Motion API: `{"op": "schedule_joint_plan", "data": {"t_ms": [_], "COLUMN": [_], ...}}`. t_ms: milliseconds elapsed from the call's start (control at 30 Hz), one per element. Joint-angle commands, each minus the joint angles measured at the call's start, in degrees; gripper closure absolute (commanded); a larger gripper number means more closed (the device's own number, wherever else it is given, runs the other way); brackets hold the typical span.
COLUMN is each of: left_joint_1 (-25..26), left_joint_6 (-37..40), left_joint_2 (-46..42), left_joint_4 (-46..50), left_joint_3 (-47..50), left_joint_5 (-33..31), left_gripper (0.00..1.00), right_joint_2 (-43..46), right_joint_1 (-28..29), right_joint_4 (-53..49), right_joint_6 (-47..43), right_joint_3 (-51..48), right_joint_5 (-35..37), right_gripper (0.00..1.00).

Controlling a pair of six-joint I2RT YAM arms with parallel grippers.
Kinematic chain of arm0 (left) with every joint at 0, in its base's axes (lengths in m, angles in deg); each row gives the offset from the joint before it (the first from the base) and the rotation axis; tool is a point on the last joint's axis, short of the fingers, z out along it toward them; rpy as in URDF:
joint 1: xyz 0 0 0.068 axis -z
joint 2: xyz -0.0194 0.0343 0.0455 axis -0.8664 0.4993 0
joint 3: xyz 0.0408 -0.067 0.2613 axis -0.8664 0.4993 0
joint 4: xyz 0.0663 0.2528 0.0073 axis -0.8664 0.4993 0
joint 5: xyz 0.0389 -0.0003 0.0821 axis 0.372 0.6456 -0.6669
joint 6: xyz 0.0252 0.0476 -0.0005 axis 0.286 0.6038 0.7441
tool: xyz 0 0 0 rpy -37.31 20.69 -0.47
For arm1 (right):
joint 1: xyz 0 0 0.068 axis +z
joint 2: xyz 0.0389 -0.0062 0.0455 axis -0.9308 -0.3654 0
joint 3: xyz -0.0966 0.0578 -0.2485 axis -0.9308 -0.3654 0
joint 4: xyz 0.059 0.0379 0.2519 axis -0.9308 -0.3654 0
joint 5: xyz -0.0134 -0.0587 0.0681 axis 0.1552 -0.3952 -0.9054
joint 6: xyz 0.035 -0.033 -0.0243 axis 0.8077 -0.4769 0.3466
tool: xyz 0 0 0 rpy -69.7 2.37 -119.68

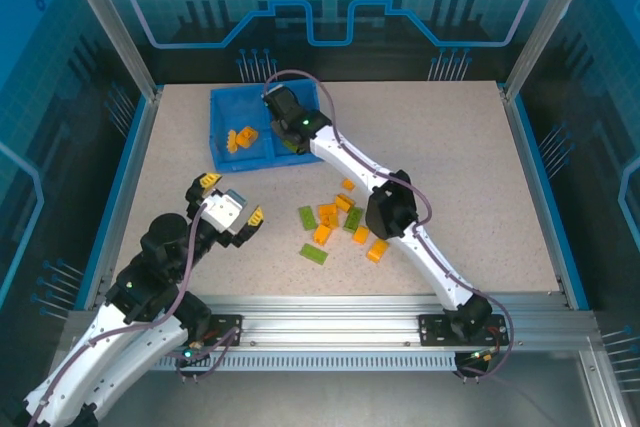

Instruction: Sort the legos into containers by color

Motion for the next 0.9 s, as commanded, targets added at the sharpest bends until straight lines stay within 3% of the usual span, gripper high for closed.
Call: {"op": "schedule_joint_plan", "data": {"t_ms": [0,167,367,500,600,733,867], "left_joint_1": [-0.5,-0.6,-1.3,-1.5,-1.5,-1.3,1.3], "left_joint_6": [0.0,0.0,0.0,-4.6,-15.3,-37.7,-58.0], "left_joint_2": [0.1,1.2,3.2,4.9,9.2,18.4,26.9], "left_joint_4": [-1.5,-2.1,-2.3,-2.9,-1.3,8.7,13.6], "left_joint_3": [1.0,1.3,1.3,0.6,-4.2,-14.6,-17.9], "left_joint_5": [0.2,0.3,0.9,3.1,5.9,5.8,6.6], "left_gripper": [0.01,0.01,0.01,0.01,0.01,0.01,0.01], "right_joint_2": [-1.0,0.5,8.4,19.6,34.1,56.0,76.2], "right_joint_1": [-0.6,-0.7,-0.6,-0.4,-0.4,0.1,1.4], "right_joint_4": [1.0,1.5,-3.0,-8.9,-10.4,-10.3,-11.4], "right_joint_6": [-5.1,-4.6,-1.9,2.4,5.6,9.4,18.4], "right_joint_3": [2.2,2.3,1.6,-5.6,-20.4,-43.9,-64.7], "right_joint_5": [2.8,1.6,-1.3,-4.3,-10.1,-21.9,-29.0], "right_gripper": [0.63,0.48,0.5,0.51,0.46,0.39,0.3]}}
